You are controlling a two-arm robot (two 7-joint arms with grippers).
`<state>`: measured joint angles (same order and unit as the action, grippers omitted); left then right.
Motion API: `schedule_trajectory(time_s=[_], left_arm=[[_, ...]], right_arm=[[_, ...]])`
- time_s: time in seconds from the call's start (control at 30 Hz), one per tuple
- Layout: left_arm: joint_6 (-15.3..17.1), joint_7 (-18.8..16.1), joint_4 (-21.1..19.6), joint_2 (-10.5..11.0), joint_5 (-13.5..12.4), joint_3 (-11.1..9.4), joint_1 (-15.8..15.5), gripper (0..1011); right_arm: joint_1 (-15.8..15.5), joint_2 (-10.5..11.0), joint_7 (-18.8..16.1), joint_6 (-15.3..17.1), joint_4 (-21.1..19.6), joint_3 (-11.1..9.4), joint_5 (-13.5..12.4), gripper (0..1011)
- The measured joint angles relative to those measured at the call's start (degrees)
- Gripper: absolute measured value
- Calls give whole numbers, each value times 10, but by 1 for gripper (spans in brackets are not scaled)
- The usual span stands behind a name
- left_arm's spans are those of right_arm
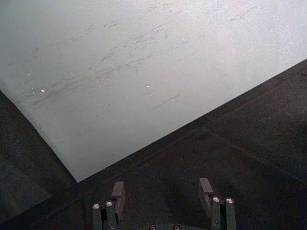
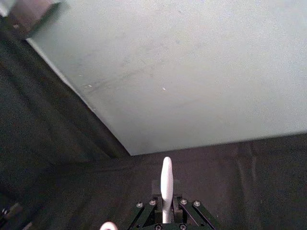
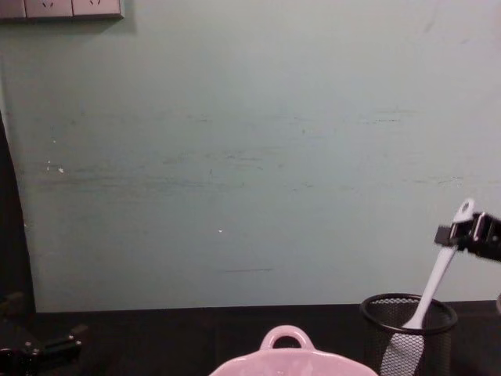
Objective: Use the one hand to pick up the spoon and stir the clear water in the bowl.
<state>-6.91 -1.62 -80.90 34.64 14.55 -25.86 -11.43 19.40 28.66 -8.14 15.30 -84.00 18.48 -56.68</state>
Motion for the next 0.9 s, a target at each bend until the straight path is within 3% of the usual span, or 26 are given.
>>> schedule_trajectory(time_s=[0.23, 0.47, 0.7, 0.9], left_arm=[[0, 0, 0, 0, 0, 0, 0, 1011], [0, 0, 0, 0, 0, 0, 0, 1011], [0, 0, 0, 0, 0, 0, 0, 1011], [0, 0, 0, 0, 0, 0, 0, 1011]], right_arm=[[-11, 40, -1, -5, -72, 2, 36, 113], [0, 69, -10, 5, -124, 3, 71, 113], [9, 83, -25, 12, -178, 2, 94, 113], [17, 79, -50, 15, -206, 14, 99, 113]])
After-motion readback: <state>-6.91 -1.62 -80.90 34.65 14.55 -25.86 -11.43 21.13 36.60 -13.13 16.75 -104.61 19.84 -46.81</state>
